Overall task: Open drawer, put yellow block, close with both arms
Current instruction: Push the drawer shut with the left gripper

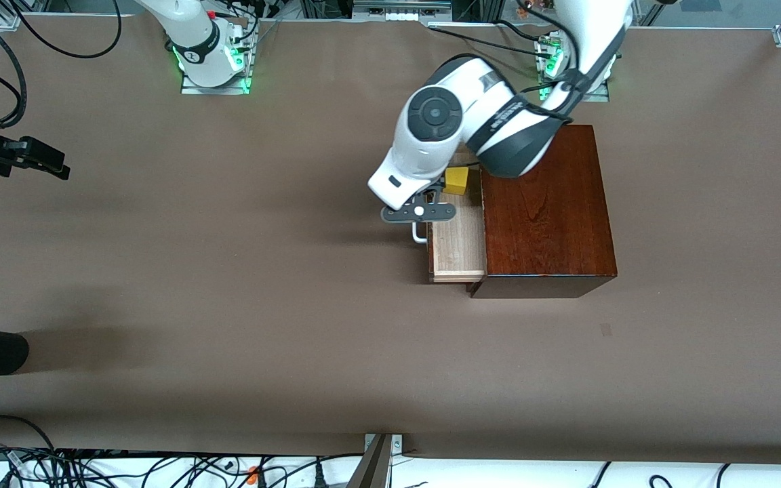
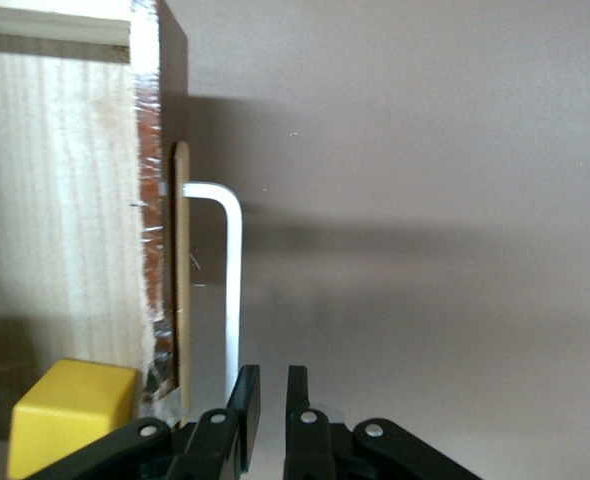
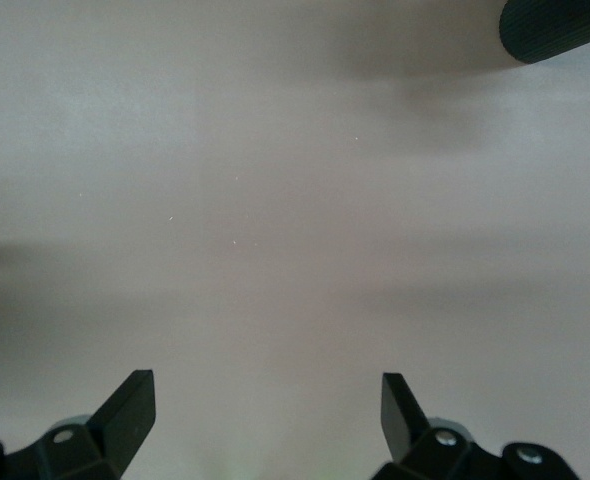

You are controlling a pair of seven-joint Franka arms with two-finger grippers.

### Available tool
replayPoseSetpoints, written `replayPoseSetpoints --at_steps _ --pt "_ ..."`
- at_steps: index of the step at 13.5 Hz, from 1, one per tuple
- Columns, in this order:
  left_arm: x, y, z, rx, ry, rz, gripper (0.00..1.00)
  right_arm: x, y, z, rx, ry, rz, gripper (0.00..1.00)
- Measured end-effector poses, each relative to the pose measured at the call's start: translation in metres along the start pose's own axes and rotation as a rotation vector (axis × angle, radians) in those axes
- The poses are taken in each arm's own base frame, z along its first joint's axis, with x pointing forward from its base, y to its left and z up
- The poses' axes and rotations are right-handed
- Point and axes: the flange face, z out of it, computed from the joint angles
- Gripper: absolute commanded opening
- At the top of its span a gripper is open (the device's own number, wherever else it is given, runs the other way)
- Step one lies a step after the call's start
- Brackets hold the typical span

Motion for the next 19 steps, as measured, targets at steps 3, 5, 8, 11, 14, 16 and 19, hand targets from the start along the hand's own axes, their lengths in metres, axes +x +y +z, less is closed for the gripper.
replayPoseSetpoints --at_steps 3,5,8,11,14,16,19 --pt "0.004 0.004 0.022 0.076 0.057 0.039 0.00 0.000 0.001 -0.001 0.000 0.003 0.002 1.00" --pt "0.009 0.001 0.028 0.109 0.087 0.051 0.00 0.000 0.003 -0.002 0.000 0.006 0.007 1.00" --pt "0.015 -0.005 0.032 0.152 0.120 0.063 0.00 0.000 0.007 -0.002 0.000 0.007 0.013 1.00" --pt "0.019 -0.010 0.039 0.180 0.108 0.071 0.00 0.000 0.007 -0.002 0.000 0.008 0.014 1.00" --pt "0.027 -0.018 0.041 0.198 0.102 0.102 0.00 0.000 0.007 -0.002 0.000 0.009 0.014 1.00" --pt "0.028 -0.020 0.040 0.203 0.099 0.131 0.00 0.000 0.007 -0.002 0.000 0.010 0.014 1.00" --pt "0.029 -0.021 0.039 0.211 0.089 0.166 0.00 0.000 0.007 -0.002 0.000 0.010 0.014 1.00"
